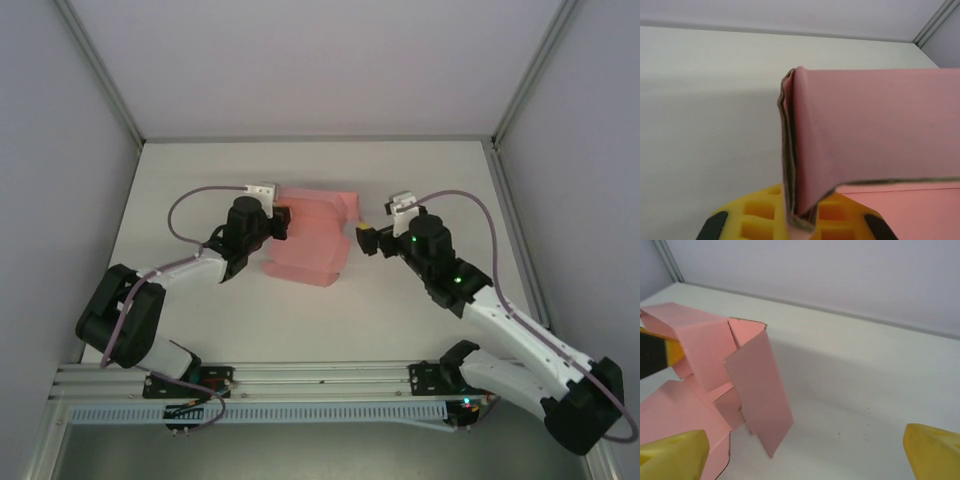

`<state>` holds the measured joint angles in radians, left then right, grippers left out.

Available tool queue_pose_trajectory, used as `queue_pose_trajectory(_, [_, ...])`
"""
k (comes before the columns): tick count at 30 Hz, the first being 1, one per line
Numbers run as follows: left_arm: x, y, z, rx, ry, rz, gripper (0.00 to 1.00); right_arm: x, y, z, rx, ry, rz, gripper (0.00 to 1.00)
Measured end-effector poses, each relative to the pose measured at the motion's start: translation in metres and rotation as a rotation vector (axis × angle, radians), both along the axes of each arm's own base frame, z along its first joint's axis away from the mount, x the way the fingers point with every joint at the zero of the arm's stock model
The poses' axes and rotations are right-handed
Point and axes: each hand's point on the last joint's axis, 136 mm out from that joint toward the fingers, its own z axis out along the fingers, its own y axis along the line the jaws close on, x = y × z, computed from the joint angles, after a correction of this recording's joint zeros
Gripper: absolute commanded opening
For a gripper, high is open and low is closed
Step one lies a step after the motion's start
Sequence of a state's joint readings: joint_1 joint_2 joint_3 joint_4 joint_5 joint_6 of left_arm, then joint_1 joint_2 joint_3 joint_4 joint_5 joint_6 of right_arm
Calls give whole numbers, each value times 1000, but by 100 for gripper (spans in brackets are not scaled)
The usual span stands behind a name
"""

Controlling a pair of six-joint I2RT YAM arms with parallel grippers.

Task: Assemble paper box

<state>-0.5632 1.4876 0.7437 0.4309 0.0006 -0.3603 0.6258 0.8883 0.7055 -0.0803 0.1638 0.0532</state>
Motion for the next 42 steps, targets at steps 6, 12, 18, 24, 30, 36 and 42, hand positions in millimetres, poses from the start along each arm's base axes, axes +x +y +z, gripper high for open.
queue_pose_trajectory(6, [-2,-2,0,-1,2,-17,0,2,-33,12,65,-3,-62,100])
queue_pose_trajectory(12, [-5,-8,1,-11,3,-57,0,38,-77,-22,87,167,-214,100])
queue_pose_trajectory(18, [-8,-12,1,-11,3,-86,0,56,-57,-53,81,318,-126,99])
queue_pose_trajectory(24, [-9,-13,3,-15,1,-92,0,50,-22,-57,142,370,72,93])
queue_pose_trajectory(30, [-9,-11,3,-15,1,-89,0,36,12,-57,179,408,269,88])
queue_pose_trajectory(36, [-8,-11,3,-17,2,-90,0,21,40,-52,151,396,404,83])
queue_pose_trajectory(42, [-10,-13,3,-21,4,-101,0,20,56,-51,139,399,457,78])
